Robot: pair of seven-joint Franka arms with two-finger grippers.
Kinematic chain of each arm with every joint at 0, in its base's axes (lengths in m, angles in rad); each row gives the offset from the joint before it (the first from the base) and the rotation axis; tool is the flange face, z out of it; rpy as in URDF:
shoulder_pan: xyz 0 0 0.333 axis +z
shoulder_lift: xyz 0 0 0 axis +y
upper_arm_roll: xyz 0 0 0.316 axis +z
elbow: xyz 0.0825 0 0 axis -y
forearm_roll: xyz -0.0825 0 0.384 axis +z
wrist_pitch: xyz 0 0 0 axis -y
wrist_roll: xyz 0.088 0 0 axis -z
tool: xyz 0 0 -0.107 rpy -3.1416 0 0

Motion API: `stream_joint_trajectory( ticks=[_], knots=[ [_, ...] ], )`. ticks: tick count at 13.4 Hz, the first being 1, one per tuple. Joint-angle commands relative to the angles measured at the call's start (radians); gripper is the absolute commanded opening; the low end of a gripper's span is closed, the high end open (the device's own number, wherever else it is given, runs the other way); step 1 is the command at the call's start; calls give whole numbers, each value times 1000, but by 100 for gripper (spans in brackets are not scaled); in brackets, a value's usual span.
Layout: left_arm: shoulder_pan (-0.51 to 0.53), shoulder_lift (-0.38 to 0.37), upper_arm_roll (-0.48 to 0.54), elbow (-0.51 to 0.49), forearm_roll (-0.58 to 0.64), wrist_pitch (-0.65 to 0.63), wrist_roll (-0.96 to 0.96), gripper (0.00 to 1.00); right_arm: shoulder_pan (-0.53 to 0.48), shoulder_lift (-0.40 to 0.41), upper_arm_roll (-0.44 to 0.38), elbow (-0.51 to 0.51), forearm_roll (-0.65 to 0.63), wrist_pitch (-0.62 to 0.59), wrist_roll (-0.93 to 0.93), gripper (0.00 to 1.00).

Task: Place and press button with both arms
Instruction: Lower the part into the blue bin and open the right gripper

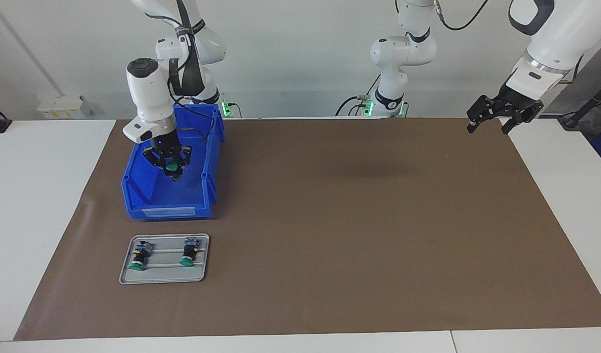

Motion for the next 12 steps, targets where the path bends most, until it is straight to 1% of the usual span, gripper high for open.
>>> stream_joint_trajectory(
  ticks=[1, 3, 6, 7, 8, 9, 11, 12],
  knots=[
    [6, -33, -3, -41, -2, 17, -6, 100, -37, 22, 11, -19, 7, 52, -24, 0],
    [6, -33, -3, -41, -2, 17, -6, 100, -37, 46, 11, -27, 7, 92, -22, 0],
    [6, -34, -3, -41, -2, 17, -6, 100, -51, 62, 11, -59, 7, 152, -22, 0],
    [6, -33, -3, -41, -2, 17, -6, 100, -51, 62, 11, -57, 7, 152, -16, 17],
    [6, -33, -3, -41, -2, 17, -6, 100, -51, 65, 12, -57, 7, 152, -12, 62],
    [6, -33, -3, -41, -2, 17, -6, 100, -51, 65, 11, -57, 9, 150, -10, 86],
    [6, -34, -3, -41, -2, 17, -6, 100, -51, 65, 11, -53, 9, 144, -10, 99],
    [6, -33, -3, -41, -2, 17, -6, 100, -51, 65, 11, -45, 7, 141, -12, 99]
  ],
)
